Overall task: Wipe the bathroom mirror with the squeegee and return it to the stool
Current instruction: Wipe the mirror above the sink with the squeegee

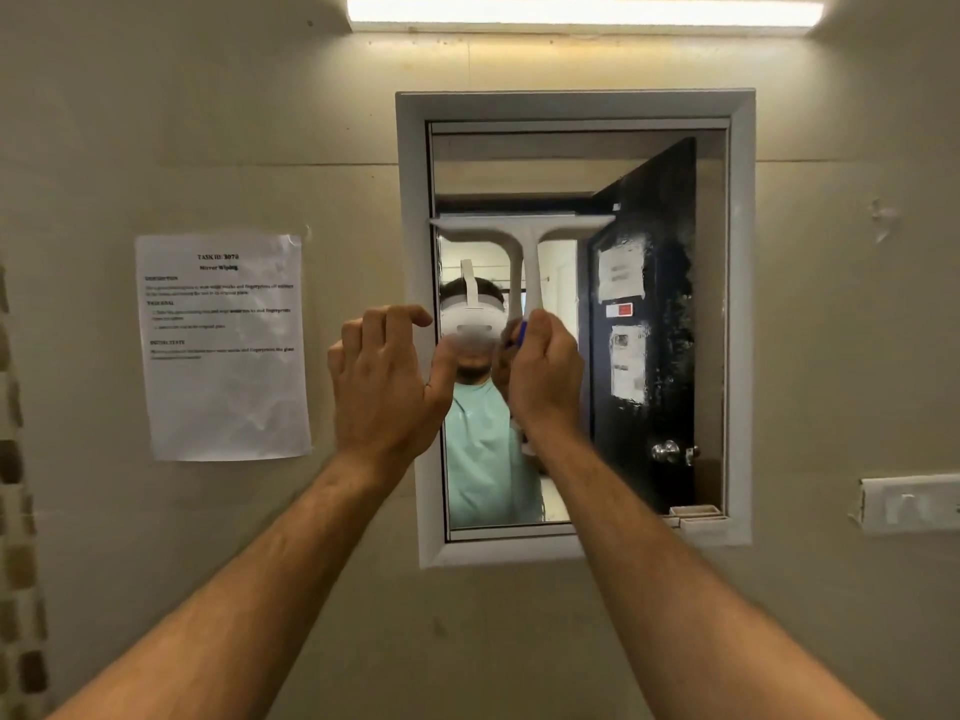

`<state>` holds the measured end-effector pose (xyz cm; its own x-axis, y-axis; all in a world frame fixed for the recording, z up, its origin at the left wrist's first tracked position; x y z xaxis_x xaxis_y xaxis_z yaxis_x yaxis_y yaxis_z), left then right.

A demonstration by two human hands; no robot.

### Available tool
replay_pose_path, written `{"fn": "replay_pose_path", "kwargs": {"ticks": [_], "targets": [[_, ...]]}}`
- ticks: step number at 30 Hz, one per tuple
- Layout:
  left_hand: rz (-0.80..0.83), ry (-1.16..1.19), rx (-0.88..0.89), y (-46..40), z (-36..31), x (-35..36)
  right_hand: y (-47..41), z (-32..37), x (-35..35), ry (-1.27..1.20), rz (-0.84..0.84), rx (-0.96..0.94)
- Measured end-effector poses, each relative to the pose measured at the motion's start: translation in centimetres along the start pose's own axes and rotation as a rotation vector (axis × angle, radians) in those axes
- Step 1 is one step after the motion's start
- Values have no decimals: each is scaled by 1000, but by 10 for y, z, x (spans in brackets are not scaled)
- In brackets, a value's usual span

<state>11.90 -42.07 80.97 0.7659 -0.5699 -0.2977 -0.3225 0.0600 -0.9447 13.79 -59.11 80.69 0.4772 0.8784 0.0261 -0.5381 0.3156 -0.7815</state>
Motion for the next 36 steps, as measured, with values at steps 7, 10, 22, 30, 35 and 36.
{"fn": "replay_pose_path", "kwargs": {"ticks": [7,10,22,30,35,36], "targets": [[31,51,-68,26,14,6,94,-74,-7,143,8,-9],[55,41,-79,34,17,9,131,-103,-11,37,45,21],[84,26,-85,39,2,11,43,-31,-10,39,-34,-22],[82,36,-83,37,-5,15,100,-92,-21,-6,88,19],[107,51,-94,50,-11,25,161,-129,-30,24,110,72],[114,52,-87,51,-14,27,166,-131,-32,24,120,75]]}}
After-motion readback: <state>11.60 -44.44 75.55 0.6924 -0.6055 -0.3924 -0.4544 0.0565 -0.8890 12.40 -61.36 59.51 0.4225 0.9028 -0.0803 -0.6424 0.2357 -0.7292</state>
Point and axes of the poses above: each hand's wrist, its own y-axis away from the middle knuckle, its own x-axis out of the palm, z = x × y, the point moved 5 cm from there along -y, towards the middle knuckle, and after that the axes turned 9 degrees about z, right-handed, at the moved point
